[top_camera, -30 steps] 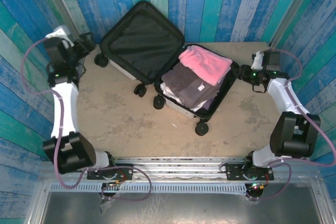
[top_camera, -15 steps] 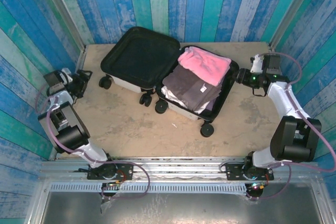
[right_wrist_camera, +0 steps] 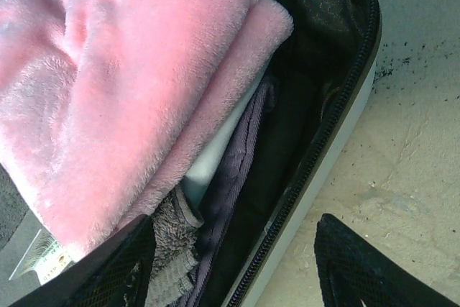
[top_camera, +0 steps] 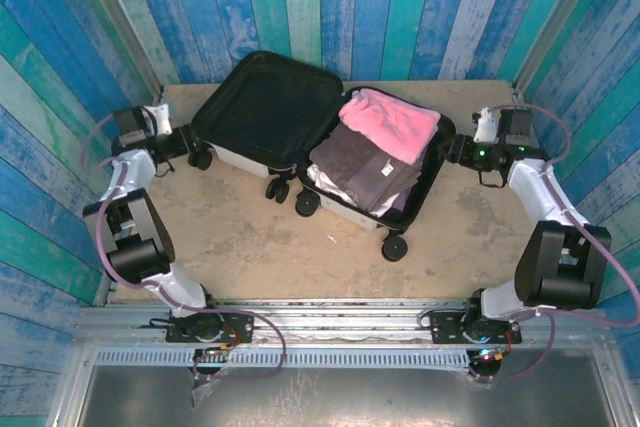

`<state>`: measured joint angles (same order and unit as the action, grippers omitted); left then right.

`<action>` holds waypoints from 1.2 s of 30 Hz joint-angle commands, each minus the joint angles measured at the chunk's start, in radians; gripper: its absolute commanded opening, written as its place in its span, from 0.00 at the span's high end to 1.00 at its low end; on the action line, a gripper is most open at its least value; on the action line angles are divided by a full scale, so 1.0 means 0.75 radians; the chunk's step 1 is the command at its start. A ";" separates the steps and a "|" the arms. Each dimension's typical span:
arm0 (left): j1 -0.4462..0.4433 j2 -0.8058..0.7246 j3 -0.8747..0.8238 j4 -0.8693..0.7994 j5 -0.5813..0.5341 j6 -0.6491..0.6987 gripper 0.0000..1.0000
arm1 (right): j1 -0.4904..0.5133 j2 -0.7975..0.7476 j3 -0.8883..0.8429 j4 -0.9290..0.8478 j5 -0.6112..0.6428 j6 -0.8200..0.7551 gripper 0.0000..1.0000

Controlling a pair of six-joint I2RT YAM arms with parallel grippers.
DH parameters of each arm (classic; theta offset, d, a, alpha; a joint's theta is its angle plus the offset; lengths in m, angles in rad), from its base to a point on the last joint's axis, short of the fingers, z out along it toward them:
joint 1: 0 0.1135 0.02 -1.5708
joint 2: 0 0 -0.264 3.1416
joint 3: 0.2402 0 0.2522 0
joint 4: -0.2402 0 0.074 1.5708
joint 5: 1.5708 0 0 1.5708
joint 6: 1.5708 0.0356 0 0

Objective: Pack the luggage

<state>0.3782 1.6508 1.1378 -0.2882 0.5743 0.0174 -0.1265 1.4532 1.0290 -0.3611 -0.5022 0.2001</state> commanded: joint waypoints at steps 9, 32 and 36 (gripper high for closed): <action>0.010 0.098 0.028 -0.139 -0.222 0.435 0.29 | 0.005 -0.071 0.031 -0.082 0.004 -0.078 0.38; -0.116 0.308 0.041 0.027 -0.461 0.417 0.37 | -0.007 0.018 0.071 -0.139 0.133 0.038 0.40; -0.114 0.329 0.015 0.079 -0.472 0.425 0.42 | -0.008 0.069 0.088 -0.128 0.075 0.070 0.40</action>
<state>0.2932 1.8374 1.1633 -0.2817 0.2367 0.3218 -0.1284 1.4757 1.0664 -0.4416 -0.4263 0.2195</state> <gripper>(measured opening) 0.583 0.601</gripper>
